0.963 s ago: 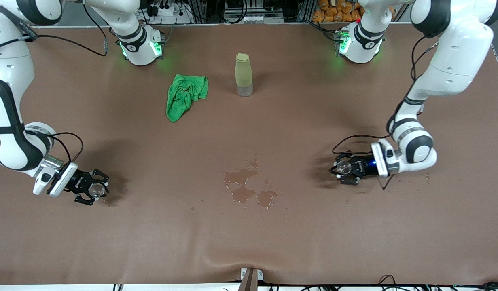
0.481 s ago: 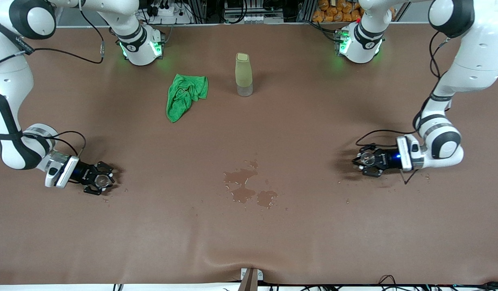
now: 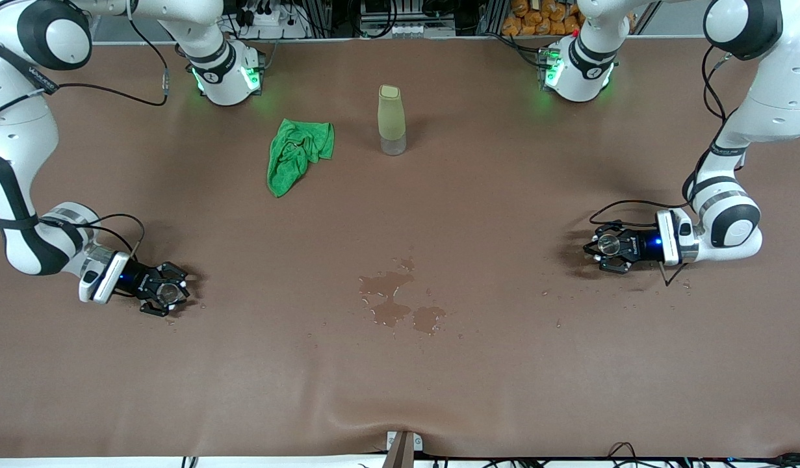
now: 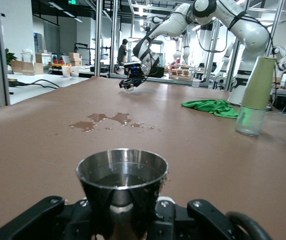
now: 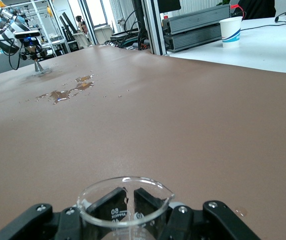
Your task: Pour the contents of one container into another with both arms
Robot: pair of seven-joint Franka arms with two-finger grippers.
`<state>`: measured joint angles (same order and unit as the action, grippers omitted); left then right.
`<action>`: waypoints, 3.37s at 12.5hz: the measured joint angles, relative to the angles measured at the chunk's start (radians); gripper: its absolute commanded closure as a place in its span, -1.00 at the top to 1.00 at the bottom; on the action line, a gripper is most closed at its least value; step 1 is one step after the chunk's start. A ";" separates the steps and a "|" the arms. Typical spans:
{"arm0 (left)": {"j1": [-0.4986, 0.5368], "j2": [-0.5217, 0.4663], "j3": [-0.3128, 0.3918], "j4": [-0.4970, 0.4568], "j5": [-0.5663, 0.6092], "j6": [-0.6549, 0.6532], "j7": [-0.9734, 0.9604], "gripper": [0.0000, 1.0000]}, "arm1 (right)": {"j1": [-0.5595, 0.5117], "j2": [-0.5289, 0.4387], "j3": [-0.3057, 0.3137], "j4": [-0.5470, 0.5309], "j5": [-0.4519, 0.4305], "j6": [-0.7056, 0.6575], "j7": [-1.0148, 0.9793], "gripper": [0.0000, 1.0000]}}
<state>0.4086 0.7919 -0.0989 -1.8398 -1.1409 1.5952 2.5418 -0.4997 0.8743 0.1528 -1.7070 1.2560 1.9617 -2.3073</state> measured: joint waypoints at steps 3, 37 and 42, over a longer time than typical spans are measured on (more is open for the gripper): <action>0.001 0.023 0.000 -0.002 0.004 -0.006 0.000 -1.00 | -0.002 0.001 -0.001 0.000 0.001 0.000 0.017 1.00; 0.175 0.020 0.009 0.046 0.179 -0.017 -0.180 1.00 | 0.192 -0.716 0.024 0.247 -1.046 -0.621 2.068 1.00; 0.187 -0.059 0.037 0.084 0.238 -0.019 -0.362 1.00 | 0.219 -0.753 0.025 0.225 -1.133 -0.463 2.068 1.00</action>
<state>0.5955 0.7330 -0.0618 -1.7557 -0.9028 1.5766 2.1797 -0.2803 0.1216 0.1780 -1.4824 0.1227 1.4986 -0.2390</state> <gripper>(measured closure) 0.000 0.000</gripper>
